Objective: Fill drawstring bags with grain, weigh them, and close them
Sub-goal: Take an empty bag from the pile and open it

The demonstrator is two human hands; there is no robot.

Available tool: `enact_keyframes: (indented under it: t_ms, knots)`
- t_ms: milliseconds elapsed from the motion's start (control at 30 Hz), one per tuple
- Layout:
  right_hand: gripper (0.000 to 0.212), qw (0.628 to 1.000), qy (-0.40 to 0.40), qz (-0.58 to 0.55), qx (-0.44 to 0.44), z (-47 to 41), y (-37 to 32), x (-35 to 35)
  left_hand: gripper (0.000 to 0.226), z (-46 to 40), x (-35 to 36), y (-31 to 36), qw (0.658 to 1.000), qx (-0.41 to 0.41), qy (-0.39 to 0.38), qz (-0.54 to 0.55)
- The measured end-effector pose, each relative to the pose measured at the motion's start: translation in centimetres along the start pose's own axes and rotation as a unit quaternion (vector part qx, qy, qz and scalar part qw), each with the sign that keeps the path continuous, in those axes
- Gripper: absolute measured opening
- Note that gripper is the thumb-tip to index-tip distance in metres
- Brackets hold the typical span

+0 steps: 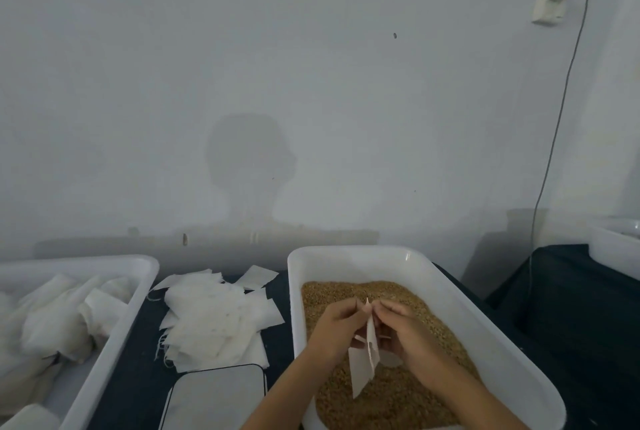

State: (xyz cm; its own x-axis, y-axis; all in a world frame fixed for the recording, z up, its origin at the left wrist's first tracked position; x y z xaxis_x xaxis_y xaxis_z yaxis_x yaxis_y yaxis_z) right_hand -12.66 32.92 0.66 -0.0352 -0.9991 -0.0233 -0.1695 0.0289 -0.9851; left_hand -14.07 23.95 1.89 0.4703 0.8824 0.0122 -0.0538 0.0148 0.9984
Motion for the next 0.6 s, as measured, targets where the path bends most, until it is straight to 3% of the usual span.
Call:
enact_keyframes:
  t_ms: [267,600]
  knots:
    - [0.030,0.999,-0.020,-0.026,-0.008,0.31,-0.58,0.65,0.032,-0.05,-0.30,-0.05,0.998,0.010,0.022,-0.054]
    - [0.025,0.999,-0.028,0.018,-0.024,0.26,-0.48,0.53,0.024,0.23,0.02,0.26,1.000,0.017,0.002,0.002]
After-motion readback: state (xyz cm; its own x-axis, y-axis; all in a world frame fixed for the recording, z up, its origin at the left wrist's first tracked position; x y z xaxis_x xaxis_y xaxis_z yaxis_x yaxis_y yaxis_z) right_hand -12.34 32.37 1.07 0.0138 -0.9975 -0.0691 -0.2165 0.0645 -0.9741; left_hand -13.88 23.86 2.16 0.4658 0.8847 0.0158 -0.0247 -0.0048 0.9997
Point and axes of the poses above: each hand's wrist, its own z-axis away from the middle knuckle, its own x-axis out of the palm, y = z × x, the point moved 10 cm from there along -z, towards the middle knuckle, and after that the axes turned 10 degrees about -x, right-handed, at the moved point
